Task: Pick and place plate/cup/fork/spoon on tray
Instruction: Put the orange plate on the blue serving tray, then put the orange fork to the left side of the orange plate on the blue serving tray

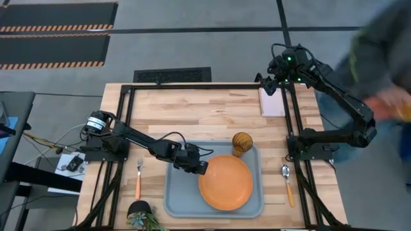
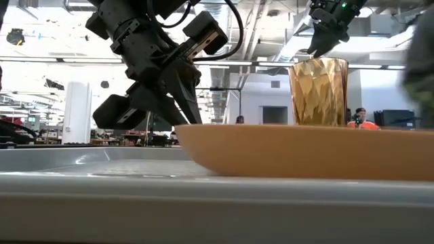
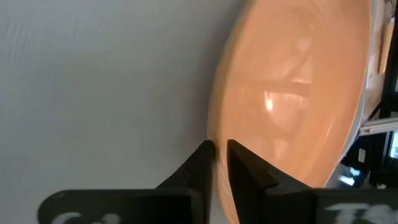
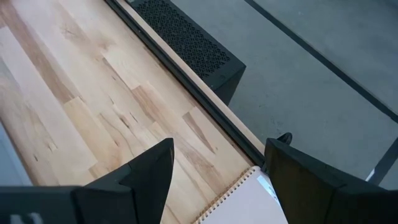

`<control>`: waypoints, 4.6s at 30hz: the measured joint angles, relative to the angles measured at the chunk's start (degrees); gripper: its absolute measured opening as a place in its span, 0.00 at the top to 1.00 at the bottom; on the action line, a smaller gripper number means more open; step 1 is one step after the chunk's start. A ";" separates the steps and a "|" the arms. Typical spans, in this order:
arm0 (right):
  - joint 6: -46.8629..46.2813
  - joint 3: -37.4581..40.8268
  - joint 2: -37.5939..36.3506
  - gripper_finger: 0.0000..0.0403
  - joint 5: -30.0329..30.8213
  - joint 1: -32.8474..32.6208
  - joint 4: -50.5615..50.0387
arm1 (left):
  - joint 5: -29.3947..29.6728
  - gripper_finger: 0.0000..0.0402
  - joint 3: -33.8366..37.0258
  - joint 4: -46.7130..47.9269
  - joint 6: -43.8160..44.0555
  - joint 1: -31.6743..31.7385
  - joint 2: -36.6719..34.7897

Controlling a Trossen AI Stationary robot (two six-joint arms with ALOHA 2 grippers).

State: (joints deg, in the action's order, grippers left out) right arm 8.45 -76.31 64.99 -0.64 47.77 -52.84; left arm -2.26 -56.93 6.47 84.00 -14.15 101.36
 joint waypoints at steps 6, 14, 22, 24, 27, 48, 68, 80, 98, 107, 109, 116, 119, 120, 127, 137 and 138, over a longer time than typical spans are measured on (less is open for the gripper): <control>0.00 0.00 0.00 0.32 0.00 0.00 0.02 | -0.73 0.83 0.00 0.12 -0.90 0.00 -0.02; 0.00 0.00 0.00 0.32 0.00 0.00 0.02 | -5.09 0.68 0.00 0.58 -8.10 2.42 -0.21; 0.02 0.00 0.00 0.32 0.00 0.00 0.00 | -9.70 0.59 0.00 6.58 -13.50 6.30 -5.03; 0.00 0.00 0.00 0.32 0.00 0.00 0.04 | -8.16 0.59 0.00 10.90 -14.46 7.10 -8.19; 0.00 0.00 0.00 0.32 0.00 0.02 0.15 | -4.58 0.59 0.00 21.03 -15.25 8.01 -14.23; -0.50 0.00 3.72 0.32 0.00 -0.01 1.27 | 2.47 0.39 3.94 59.86 15.39 -14.84 -29.14; -2.22 0.00 3.63 0.32 0.00 0.00 2.43 | -1.36 0.45 26.89 37.57 41.99 -27.93 -29.15; -2.40 0.00 3.63 0.32 0.00 0.00 2.49 | -4.11 0.69 29.22 34.24 44.21 -27.52 -29.59; -0.87 0.00 3.63 0.32 0.00 0.00 2.62 | -0.13 0.98 28.22 35.55 45.87 -24.98 -30.89; -0.43 0.00 3.63 0.32 0.00 0.00 2.60 | 8.17 0.95 24.96 40.89 45.10 -21.14 -34.68; -0.42 0.00 3.63 0.32 0.00 0.02 2.60 | 9.73 0.96 24.09 40.84 43.86 -19.89 -36.03; -0.46 0.00 3.63 0.32 -0.02 0.00 2.58 | 16.68 0.96 19.72 40.48 39.21 -15.23 -38.56; -0.46 0.00 3.63 0.32 -0.02 0.00 2.58 | 17.81 0.96 17.50 37.78 34.80 -12.53 -37.44; -0.46 0.00 3.63 0.32 -0.02 0.00 2.58 | 17.88 0.96 16.76 36.77 32.88 -11.56 -36.70; -0.46 0.00 3.63 0.32 -0.86 0.00 2.50 | 14.92 0.96 8.92 31.91 18.23 -4.95 -27.59; -0.42 0.00 3.63 0.32 -1.16 0.01 2.40 | 12.04 0.96 -3.84 31.58 9.79 -2.86 -10.25; -0.42 0.00 3.63 0.32 -1.16 0.02 2.37 | 11.65 0.96 -4.86 31.50 9.41 -2.86 -8.73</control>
State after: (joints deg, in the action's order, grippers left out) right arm 8.03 -76.31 68.62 -1.80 47.79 -50.47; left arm 9.39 -61.79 37.97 93.41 -17.02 92.63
